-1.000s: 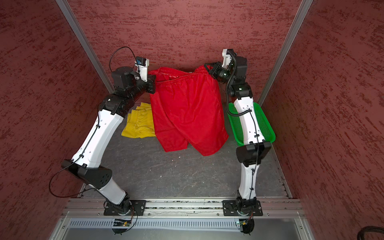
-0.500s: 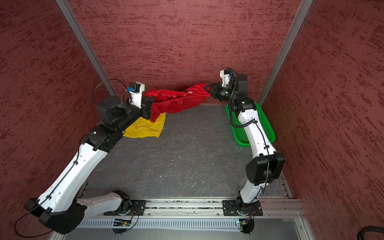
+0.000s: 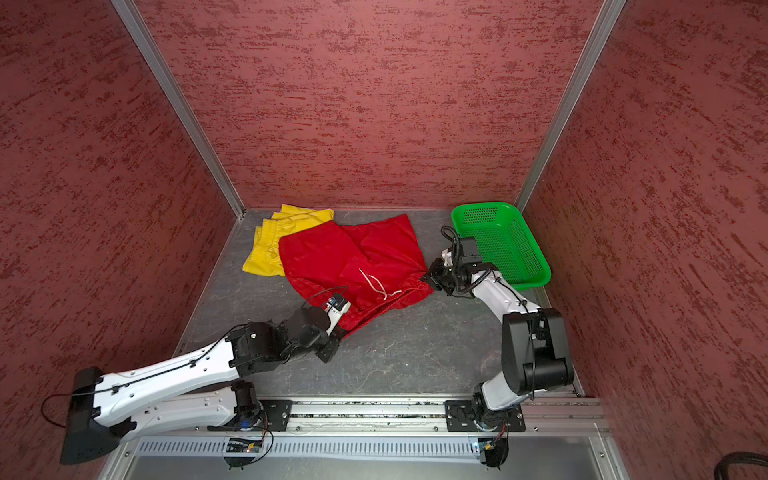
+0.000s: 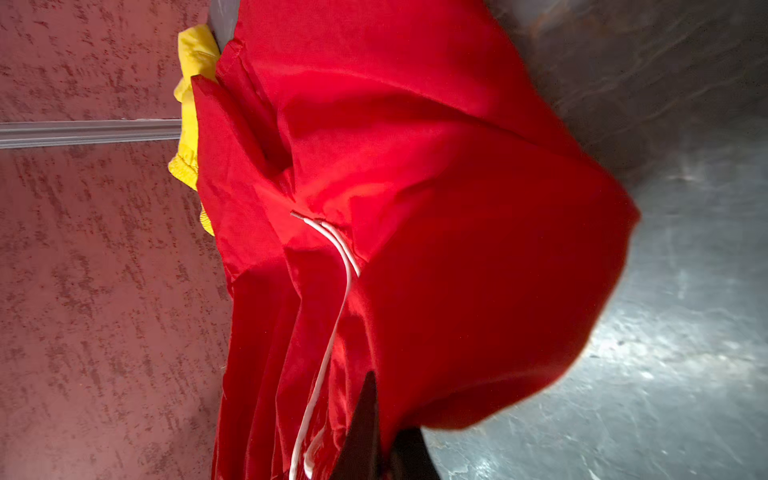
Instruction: Fold and stack the shorts
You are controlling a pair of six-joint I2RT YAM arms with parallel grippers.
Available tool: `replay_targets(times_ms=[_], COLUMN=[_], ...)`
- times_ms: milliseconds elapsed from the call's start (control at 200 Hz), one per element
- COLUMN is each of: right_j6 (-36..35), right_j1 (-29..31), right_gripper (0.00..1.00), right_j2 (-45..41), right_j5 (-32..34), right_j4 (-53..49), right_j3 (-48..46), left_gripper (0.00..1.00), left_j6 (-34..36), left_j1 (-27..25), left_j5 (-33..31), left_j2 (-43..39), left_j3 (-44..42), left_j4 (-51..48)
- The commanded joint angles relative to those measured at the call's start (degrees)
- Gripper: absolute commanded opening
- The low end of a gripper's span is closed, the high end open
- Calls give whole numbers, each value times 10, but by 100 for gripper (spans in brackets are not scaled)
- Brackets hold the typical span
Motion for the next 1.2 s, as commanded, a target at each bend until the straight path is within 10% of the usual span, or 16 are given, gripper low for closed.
replay_targets(times_ms=[0, 230, 441, 706, 887, 1192], right_j6=[-46, -90, -128, -71, -2, 162], right_j1=[-8, -8, -8, -2, 92, 380], right_gripper=[1, 7, 52, 60, 62, 64], right_j2=[-25, -39, -113, -280, -338, -288], right_j5=[86, 143, 208, 145, 122, 216], right_j4=[-2, 0, -68, -35, 29, 163], right_j3=[-2, -17, -2, -70, -160, -266], left_gripper=[0, 6, 67, 84, 85, 91], left_j6=[-84, -117, -80, -138, -203, -188], left_j1=[-60, -191, -247, -227, -138, 234], left_j5=[-49, -76, -105, -146, -133, 3], left_j2=[3, 107, 242, 170, 16, -259], left_j3=[-24, -56, 62, 91, -3, -82], left_j4=[-20, 102, 89, 49, 53, -62])
